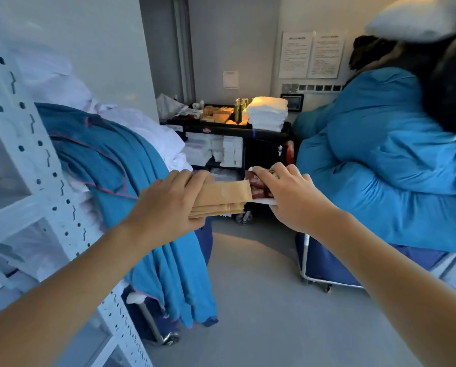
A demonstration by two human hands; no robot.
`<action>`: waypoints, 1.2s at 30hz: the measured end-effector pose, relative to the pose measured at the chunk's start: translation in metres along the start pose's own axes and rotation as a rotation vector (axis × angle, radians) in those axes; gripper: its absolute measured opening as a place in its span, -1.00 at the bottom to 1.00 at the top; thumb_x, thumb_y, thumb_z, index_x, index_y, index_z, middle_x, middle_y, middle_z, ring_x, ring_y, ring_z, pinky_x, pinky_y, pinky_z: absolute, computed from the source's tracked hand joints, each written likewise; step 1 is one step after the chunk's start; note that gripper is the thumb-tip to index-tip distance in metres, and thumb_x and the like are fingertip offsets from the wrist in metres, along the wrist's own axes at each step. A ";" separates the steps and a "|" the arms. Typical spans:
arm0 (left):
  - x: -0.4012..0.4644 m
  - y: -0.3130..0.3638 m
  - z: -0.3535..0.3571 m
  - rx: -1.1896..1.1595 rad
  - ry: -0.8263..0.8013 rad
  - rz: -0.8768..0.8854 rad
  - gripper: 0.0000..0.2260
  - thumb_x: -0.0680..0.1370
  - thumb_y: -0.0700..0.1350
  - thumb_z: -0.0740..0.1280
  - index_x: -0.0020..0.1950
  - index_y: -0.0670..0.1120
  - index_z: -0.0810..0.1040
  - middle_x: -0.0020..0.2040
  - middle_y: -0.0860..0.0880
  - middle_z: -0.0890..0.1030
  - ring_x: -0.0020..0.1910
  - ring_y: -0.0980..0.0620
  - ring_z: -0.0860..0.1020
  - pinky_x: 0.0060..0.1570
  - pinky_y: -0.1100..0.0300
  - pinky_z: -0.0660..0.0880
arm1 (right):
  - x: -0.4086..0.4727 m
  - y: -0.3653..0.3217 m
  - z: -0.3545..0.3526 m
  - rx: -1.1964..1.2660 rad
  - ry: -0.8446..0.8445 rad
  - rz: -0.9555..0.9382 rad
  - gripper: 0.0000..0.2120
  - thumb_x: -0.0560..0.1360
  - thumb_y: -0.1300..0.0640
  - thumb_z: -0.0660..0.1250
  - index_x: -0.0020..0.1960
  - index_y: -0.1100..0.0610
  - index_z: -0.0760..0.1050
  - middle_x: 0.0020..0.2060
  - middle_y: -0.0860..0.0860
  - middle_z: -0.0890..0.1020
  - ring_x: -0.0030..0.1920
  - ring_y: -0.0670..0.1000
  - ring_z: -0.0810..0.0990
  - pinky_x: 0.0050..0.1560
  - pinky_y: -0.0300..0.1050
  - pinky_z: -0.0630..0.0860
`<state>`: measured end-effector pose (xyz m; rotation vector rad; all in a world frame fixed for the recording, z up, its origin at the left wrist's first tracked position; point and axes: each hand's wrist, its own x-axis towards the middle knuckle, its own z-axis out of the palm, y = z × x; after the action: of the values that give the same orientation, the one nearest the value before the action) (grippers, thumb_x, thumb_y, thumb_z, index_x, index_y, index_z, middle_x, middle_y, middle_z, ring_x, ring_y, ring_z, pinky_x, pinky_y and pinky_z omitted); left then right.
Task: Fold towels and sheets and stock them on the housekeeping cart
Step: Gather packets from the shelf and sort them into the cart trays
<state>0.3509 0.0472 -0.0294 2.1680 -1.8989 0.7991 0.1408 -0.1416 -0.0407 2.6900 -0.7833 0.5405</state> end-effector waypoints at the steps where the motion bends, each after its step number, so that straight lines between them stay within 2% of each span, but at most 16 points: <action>1: 0.011 0.006 0.009 -0.012 -0.001 0.020 -0.39 0.45 0.16 0.34 0.45 -0.02 0.37 0.08 0.00 0.49 0.04 -0.09 0.49 -0.11 -0.07 0.54 | 0.001 0.012 0.006 0.000 -0.008 0.008 -0.22 0.54 0.08 0.37 0.62 -0.07 0.01 0.31 0.08 0.37 0.19 0.18 0.39 0.10 0.20 0.50; 5: 0.052 0.018 0.045 -0.039 -0.023 0.057 -0.39 0.44 0.15 0.38 0.45 -0.01 0.36 0.05 0.02 0.48 -0.01 -0.06 0.47 -0.19 -0.03 0.54 | 0.008 0.049 0.034 0.005 -0.034 0.043 -0.21 0.51 0.11 0.39 0.61 -0.08 0.04 0.29 0.07 0.38 0.16 0.17 0.40 0.06 0.17 0.50; 10: 0.106 0.018 0.090 -0.076 -0.014 0.105 -0.39 0.42 0.10 0.44 0.42 -0.03 0.38 0.07 0.00 0.50 0.00 -0.09 0.49 -0.16 -0.05 0.54 | 0.032 0.090 0.070 -0.013 -0.051 0.082 -0.23 0.51 0.11 0.37 0.61 -0.07 0.08 0.29 0.07 0.39 0.16 0.16 0.40 0.05 0.14 0.49; 15: 0.169 0.001 0.144 -0.105 0.022 0.167 -0.34 0.41 0.10 0.48 0.45 -0.06 0.40 0.11 -0.02 0.50 0.05 -0.07 0.48 -0.15 0.03 0.49 | 0.078 0.128 0.107 -0.046 -0.046 0.117 -0.25 0.50 0.11 0.36 0.60 -0.07 0.12 0.24 0.07 0.42 0.11 0.16 0.41 0.01 0.17 0.51; 18: 0.210 -0.016 0.182 -0.138 0.023 0.216 -0.33 0.42 0.08 0.47 0.48 -0.07 0.37 0.13 -0.04 0.50 0.07 -0.09 0.49 -0.10 -0.01 0.52 | 0.113 0.150 0.132 -0.049 -0.059 0.146 -0.26 0.50 0.13 0.36 0.60 -0.07 0.14 0.23 0.06 0.42 0.12 0.17 0.41 0.03 0.19 0.50; 23: 0.278 -0.055 0.241 -0.227 0.018 0.193 -0.33 0.44 0.10 0.41 0.51 -0.07 0.36 0.17 -0.04 0.51 0.10 -0.10 0.49 -0.05 0.00 0.52 | 0.187 0.187 0.167 -0.039 -0.092 0.180 -0.26 0.49 0.16 0.33 0.60 -0.08 0.14 0.23 0.06 0.42 0.14 0.19 0.41 0.06 0.21 0.50; 27: 0.331 -0.083 0.282 -0.289 0.022 0.173 -0.31 0.44 0.09 0.45 0.52 -0.07 0.34 0.17 -0.04 0.52 0.08 -0.09 0.50 -0.07 -0.04 0.54 | 0.240 0.208 0.199 -0.017 -0.098 0.193 -0.27 0.51 0.15 0.34 0.61 -0.08 0.14 0.25 0.06 0.42 0.14 0.18 0.41 0.06 0.20 0.50; 36: 0.427 -0.121 0.365 -0.257 -0.020 0.167 -0.33 0.43 0.13 0.42 0.49 -0.07 0.38 0.16 -0.03 0.52 0.07 -0.09 0.50 -0.06 0.04 0.47 | 0.334 0.266 0.269 -0.006 -0.113 0.191 -0.24 0.52 0.14 0.36 0.62 -0.05 0.11 0.31 0.09 0.41 0.19 0.18 0.39 0.12 0.20 0.48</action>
<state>0.5962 -0.4669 -0.1054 1.8937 -2.0834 0.5243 0.3259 -0.6079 -0.0930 2.6755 -1.0791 0.4299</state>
